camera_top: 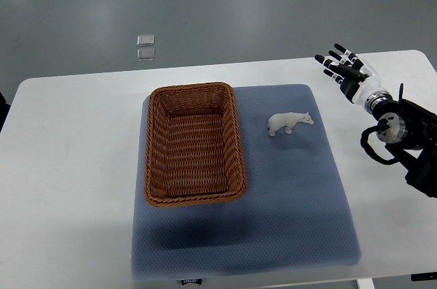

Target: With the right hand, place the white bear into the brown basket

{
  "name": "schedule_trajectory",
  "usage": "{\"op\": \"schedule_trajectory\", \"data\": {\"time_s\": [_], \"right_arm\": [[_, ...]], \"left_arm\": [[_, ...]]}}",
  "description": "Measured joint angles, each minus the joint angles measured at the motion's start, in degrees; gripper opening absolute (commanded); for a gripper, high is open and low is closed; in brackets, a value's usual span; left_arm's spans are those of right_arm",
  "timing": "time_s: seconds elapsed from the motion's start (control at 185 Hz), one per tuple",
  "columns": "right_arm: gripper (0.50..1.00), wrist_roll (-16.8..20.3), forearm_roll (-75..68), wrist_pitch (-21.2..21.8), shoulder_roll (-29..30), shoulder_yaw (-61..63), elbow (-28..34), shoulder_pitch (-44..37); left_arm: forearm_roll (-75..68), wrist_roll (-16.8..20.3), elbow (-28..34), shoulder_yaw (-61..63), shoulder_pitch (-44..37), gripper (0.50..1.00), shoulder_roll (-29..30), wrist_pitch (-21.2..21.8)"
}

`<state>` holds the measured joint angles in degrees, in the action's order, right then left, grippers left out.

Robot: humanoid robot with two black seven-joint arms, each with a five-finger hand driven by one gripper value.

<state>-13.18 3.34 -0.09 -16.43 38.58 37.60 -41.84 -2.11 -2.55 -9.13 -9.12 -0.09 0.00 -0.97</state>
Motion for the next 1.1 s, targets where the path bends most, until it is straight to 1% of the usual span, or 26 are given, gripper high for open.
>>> {"op": "schedule_trajectory", "data": {"time_s": [0.649, 0.736, 0.887, 1.012, 1.098], "right_arm": [[0.926, 0.0, 0.0, 0.21, -0.53, 0.08, 0.06, -0.35], [0.926, 0.02, 0.0, 0.96, -0.92, 0.08, 0.07, -0.51], [0.926, -0.01, 0.0, 3.72, -2.34, 0.39, 0.04, -0.52], [0.926, -1.72, 0.0, 4.66, -2.68, 0.44, -0.06, -0.52], [0.926, -2.2, 0.0, 4.8, -2.71, 0.45, -0.07, -0.52]], "left_arm": [[0.0, 0.0, 0.09, -0.1, -0.05, 1.0, 0.0, 0.0], [0.0, 0.0, 0.09, -0.1, -0.04, 1.0, 0.0, 0.0], [0.0, 0.0, 0.09, -0.1, -0.04, 1.0, 0.0, 0.0], [0.0, 0.0, 0.09, -0.1, -0.01, 1.0, 0.0, 0.0], [0.0, 0.0, 0.09, -0.1, -0.01, 1.0, 0.0, 0.0]]}}
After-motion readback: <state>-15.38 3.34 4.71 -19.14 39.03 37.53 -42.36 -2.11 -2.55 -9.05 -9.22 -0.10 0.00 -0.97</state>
